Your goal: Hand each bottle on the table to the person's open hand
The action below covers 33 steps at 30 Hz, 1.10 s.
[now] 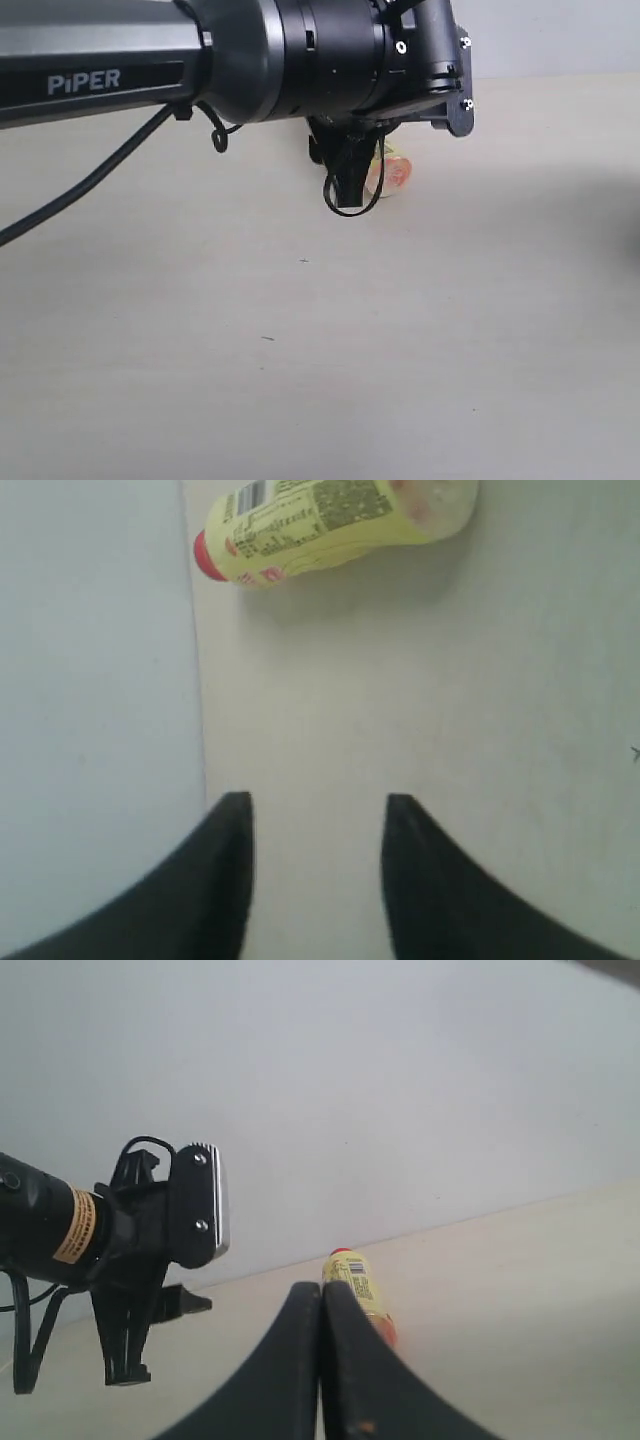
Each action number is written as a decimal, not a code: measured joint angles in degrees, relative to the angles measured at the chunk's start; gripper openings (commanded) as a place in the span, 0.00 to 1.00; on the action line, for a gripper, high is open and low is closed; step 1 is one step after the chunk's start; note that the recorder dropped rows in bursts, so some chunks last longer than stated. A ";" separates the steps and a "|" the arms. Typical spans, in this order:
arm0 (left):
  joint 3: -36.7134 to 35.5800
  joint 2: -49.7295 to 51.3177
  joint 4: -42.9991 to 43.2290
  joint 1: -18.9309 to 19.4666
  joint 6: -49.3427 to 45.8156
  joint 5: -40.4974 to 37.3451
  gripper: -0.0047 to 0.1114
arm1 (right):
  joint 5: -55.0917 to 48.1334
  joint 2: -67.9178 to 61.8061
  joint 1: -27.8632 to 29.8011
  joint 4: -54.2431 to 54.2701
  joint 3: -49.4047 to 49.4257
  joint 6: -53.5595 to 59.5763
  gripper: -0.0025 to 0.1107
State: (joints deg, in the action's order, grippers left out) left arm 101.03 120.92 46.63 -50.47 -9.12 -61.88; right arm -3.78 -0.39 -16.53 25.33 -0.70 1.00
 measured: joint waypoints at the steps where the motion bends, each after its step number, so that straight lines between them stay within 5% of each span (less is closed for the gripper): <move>1: 0.00 -0.39 0.00 0.26 2.21 -0.21 0.03 | 0.00 0.00 0.00 0.00 0.00 0.00 0.02; 11: 0.00 -8.66 -13.45 2.42 15.63 2.66 0.05 | 0.00 0.00 0.00 0.00 0.00 0.00 0.02; 16: -5.19 -17.67 -21.70 2.42 18.20 12.00 0.05 | 0.00 0.00 0.00 0.00 0.00 0.00 0.02; 25: -28.54 -36.82 -27.50 2.42 23.00 34.75 0.05 | 0.00 0.00 0.00 0.00 0.00 0.00 0.02; 33: -56.70 -54.76 -27.75 2.42 29.74 65.25 0.05 | 0.00 0.00 0.00 0.00 0.00 0.00 0.02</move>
State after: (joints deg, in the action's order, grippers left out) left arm 44.33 66.16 18.88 -48.04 20.62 3.37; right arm -3.78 -0.39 -16.53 25.33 -0.70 1.00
